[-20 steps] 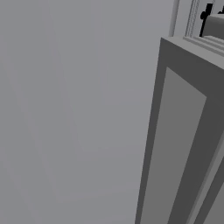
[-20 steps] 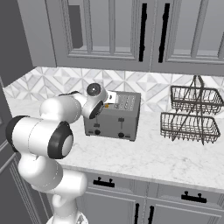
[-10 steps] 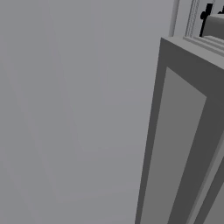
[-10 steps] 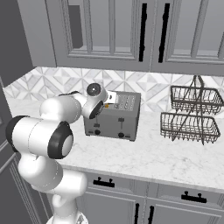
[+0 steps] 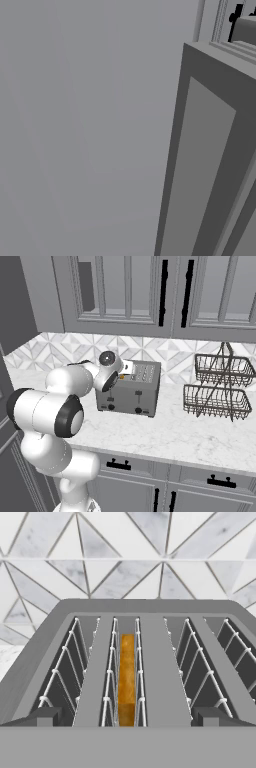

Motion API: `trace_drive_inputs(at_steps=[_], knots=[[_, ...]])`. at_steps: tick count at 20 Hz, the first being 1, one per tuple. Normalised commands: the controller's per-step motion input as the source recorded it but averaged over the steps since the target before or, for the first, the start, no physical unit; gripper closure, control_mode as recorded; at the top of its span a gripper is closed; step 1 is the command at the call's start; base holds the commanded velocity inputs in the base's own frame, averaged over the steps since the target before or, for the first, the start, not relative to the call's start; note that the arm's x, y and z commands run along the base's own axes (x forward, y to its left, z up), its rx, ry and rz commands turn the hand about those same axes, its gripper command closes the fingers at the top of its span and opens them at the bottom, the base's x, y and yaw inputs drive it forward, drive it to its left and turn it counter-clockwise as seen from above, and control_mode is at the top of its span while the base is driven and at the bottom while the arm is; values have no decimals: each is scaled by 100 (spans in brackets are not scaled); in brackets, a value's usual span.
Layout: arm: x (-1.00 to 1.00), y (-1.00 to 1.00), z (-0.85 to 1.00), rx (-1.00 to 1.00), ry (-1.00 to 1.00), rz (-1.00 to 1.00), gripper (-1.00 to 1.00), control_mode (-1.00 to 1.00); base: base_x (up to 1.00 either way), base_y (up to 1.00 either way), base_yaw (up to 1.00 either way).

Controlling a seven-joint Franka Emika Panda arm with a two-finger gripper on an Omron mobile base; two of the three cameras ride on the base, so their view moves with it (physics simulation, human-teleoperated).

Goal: Start the toaster. Once the lever pops up, take the bread to the plate on the dining counter.

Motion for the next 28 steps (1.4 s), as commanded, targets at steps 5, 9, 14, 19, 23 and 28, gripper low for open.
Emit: trace_drive_inputs(at_steps=[5,9,14,19,23,28], knots=[[0,0,0,0,0,0,-100,-100,0,0,0],[0,0,0,0,0,0,-100,-100,0,0,0],[0,0,0,0,0,0,-100,-100,0,0,0],[0,0,0,0,0,0,-100,-100,0,0,0],[0,0,0,0,0,0,-100,-100,0,0,0],[0,0,0,0,0,0,-100,-100,0,0,0]])
